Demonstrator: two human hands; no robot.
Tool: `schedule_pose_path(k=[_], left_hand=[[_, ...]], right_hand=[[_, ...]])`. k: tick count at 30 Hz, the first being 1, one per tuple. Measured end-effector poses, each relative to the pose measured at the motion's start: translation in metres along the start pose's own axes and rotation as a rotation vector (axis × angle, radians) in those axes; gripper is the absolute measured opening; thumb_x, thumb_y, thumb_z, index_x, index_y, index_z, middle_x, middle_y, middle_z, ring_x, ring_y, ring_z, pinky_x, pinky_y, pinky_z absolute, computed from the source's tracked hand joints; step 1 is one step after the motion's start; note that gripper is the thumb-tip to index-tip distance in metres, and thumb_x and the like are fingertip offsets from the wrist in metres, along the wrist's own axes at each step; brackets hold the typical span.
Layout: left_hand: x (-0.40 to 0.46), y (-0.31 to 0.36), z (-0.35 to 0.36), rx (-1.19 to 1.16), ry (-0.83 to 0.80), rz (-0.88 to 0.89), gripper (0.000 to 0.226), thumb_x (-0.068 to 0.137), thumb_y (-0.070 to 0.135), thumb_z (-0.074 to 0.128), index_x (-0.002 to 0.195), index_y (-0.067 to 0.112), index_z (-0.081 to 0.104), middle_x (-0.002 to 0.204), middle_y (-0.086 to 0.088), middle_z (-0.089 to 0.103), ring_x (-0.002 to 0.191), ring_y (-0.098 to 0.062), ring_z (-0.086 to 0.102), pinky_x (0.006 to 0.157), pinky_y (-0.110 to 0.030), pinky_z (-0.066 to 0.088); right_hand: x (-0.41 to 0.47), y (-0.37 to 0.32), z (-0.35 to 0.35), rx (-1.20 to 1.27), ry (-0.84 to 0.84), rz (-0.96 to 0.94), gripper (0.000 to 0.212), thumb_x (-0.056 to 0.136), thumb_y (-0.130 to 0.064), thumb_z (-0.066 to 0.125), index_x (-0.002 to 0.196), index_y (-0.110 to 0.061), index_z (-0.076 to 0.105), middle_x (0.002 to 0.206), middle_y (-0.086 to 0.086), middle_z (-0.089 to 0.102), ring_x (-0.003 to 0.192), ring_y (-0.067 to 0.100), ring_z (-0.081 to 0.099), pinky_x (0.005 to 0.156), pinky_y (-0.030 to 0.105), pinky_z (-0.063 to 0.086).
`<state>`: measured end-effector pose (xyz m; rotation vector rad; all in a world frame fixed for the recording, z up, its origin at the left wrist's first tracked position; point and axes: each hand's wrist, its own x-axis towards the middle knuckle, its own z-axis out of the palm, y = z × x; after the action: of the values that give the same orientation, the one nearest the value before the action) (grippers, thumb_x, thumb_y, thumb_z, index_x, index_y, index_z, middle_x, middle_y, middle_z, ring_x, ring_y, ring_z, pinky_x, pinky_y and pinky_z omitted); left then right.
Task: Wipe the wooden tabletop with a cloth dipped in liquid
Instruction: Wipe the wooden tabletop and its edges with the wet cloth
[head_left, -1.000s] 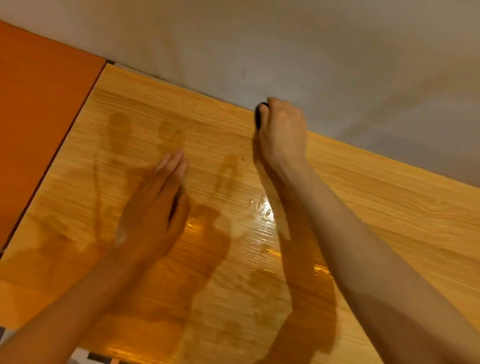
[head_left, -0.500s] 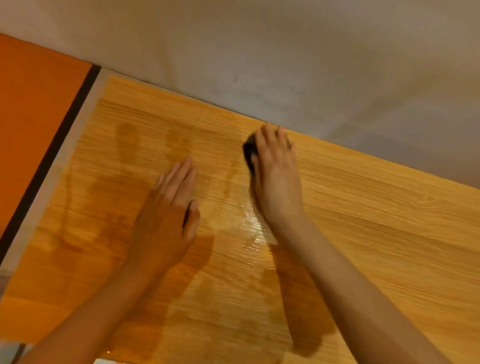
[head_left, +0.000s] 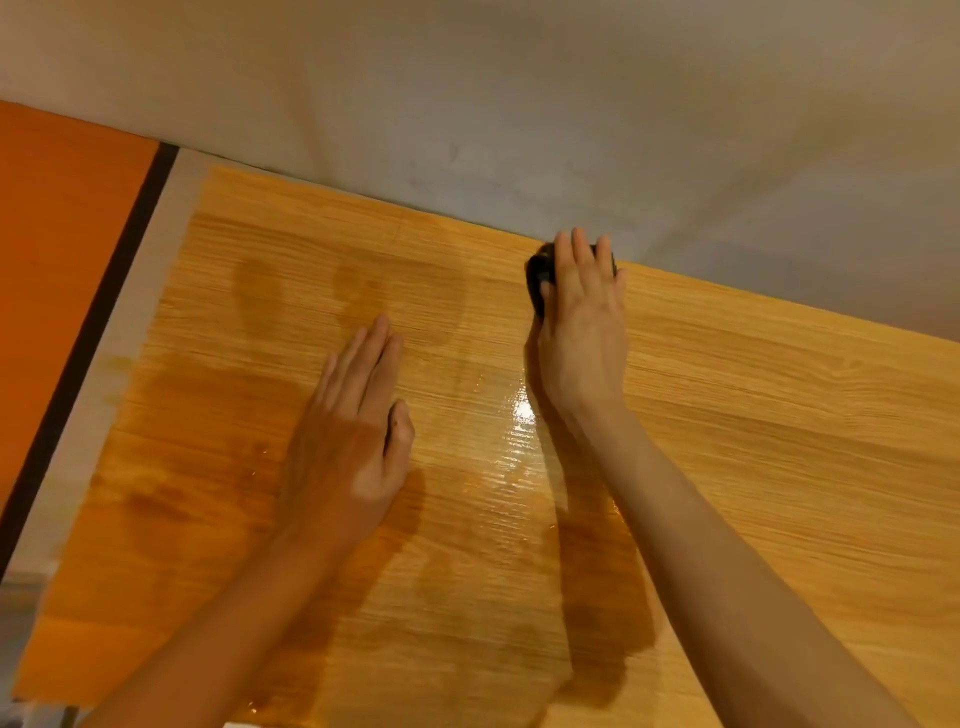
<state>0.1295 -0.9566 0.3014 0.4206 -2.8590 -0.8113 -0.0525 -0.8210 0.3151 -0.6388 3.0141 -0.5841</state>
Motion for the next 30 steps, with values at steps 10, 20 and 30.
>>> schedule_pose_path(k=[10,20,30], left_hand=[[0.002,0.000,0.002,0.010,0.021,0.015,0.056,0.101,0.017,0.039,0.155,0.002,0.032,0.165,-0.012,0.025,0.154,-0.028,0.021,0.126,-0.044,0.016],[0.001,0.001,0.001,0.025,0.013,0.012,0.055,0.102,0.018,0.036,0.155,0.001,0.031,0.165,-0.013,0.024,0.154,-0.029,0.020,0.127,-0.036,0.008],[0.002,0.003,0.000,0.041,-0.021,-0.046,0.058,0.103,0.021,0.033,0.158,0.008,0.025,0.167,-0.005,0.019,0.155,-0.018,0.012,0.127,-0.028,0.001]], right_hand=[[-0.092,0.004,-0.019,0.000,-0.138,-0.177,0.046,0.104,-0.029,0.038,0.148,-0.017,0.034,0.159,0.004,0.023,0.149,0.023,0.008,0.122,0.039,0.004],[-0.113,0.012,-0.022,0.072,-0.016,0.016,0.046,0.105,-0.023,0.036,0.149,-0.015,0.031,0.159,0.006,0.020,0.149,0.022,0.006,0.122,0.042,0.006],[-0.020,0.042,-0.021,0.077,0.013,0.167,0.045,0.104,-0.024,0.035,0.148,-0.014,0.035,0.158,0.010,0.025,0.148,0.030,0.011,0.120,0.049,0.008]])
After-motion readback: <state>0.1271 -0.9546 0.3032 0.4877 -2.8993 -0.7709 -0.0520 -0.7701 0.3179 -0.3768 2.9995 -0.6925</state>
